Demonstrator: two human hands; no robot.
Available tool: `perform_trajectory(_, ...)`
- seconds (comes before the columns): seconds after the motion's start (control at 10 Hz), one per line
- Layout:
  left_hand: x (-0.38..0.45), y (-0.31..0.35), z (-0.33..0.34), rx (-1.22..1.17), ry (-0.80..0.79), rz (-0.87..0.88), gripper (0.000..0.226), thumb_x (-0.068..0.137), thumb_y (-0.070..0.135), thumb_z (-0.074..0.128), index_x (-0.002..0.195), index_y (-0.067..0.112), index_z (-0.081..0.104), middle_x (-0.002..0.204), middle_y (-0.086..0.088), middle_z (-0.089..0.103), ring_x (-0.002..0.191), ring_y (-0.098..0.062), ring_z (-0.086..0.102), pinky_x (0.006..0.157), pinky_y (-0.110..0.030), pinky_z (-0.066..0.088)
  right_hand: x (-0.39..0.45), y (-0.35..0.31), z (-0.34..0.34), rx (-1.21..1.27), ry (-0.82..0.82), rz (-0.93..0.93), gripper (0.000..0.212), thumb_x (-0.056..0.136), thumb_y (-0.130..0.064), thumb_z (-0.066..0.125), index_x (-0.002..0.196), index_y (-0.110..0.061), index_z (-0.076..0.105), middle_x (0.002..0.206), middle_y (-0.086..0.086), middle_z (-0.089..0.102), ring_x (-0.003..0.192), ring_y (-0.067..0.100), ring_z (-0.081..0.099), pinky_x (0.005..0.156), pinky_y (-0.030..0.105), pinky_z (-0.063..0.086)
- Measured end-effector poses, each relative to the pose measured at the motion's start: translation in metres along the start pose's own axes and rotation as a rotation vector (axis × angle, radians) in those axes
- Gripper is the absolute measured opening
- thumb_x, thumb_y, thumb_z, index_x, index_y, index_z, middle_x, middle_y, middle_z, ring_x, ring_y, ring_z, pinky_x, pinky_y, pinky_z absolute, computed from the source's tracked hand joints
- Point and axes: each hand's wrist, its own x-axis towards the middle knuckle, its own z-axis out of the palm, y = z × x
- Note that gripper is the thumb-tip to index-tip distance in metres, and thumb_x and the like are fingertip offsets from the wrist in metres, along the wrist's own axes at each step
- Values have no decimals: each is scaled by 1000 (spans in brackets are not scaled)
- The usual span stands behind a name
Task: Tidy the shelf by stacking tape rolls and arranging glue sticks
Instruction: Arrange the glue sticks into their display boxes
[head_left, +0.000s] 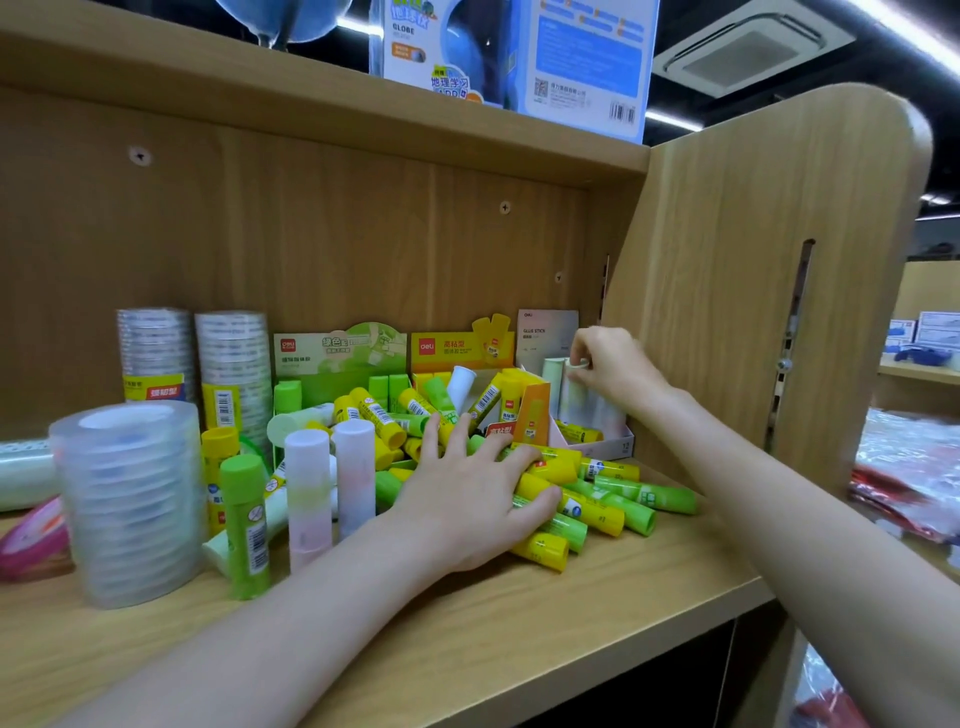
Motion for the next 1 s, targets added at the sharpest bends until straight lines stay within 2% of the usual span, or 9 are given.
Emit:
perform_trajectory(0.2,0,0,0,-3,2,-3,55,92,61,18,141,37,24,153,5,20,143,-29,-1,112,-53,-11,9,6,-2,-13,-50,53,5,84,-11,64,87,-8,62,97,14,62,92,30,58,73,34,45)
perform_trajectory(0.3,0,0,0,7,-2,-6,55,92,61,18,141,37,24,154,6,19,143,-29,-1,112,-53,-11,10,4,0,-128,-44,41,10,86,-3,54,90,-7,63,100,18,60,94,35,56,75,35,44)
perform_trajectory(0.4,0,0,0,10,2,-10,54,93,60,18,141,38,23,154,6,19,143,-29,-1,113,-53,-10,11,1,0,-207,-44,26,17,86,1,48,91,-4,63,98,19,61,92,37,56,69,32,38)
perform_trajectory(0.5,0,-1,0,8,1,-13,54,92,60,17,141,38,22,154,6,18,144,-29,-1,113,-52,-10,11,2,-1,-208,-58,20,25,86,6,43,95,-5,63,98,18,60,91,37,57,70,33,41)
perform_trajectory(0.6,-1,-1,1,15,-1,-14,54,92,60,17,141,38,22,154,6,18,144,-29,-1,113,-52,-10,9,5,-6,-166,-107,23,31,87,7,42,104,-6,65,105,17,59,92,35,59,79,39,50)
perform_trajectory(0.7,0,-1,1,19,2,-12,54,92,60,17,141,38,22,154,7,17,144,-28,-1,113,-52,-10,8,3,-12,-151,-180,-10,20,89,-4,53,106,-7,61,100,8,55,96,30,56,80,38,49)
perform_trajectory(0.8,0,-1,1,18,0,-10,54,92,61,17,141,38,22,154,7,17,144,-28,-1,113,-52,-10,6,3,-9,-168,-181,-5,21,89,0,49,107,-8,57,103,13,56,93,32,57,74,35,46)
perform_trajectory(0.9,-1,-1,1,15,-5,-13,54,92,61,16,141,39,22,154,8,16,144,-28,-2,113,-52,-10,5,6,-6,-203,-130,8,38,87,12,36,112,-5,58,105,19,57,86,34,59,76,38,50)
perform_trajectory(1.0,0,-1,1,19,-4,-10,54,92,61,16,141,39,22,154,8,17,144,-27,-2,113,-52,-10,7,6,-9,-195,-130,3,46,83,16,33,112,-6,61,108,18,57,94,34,58,81,38,51)
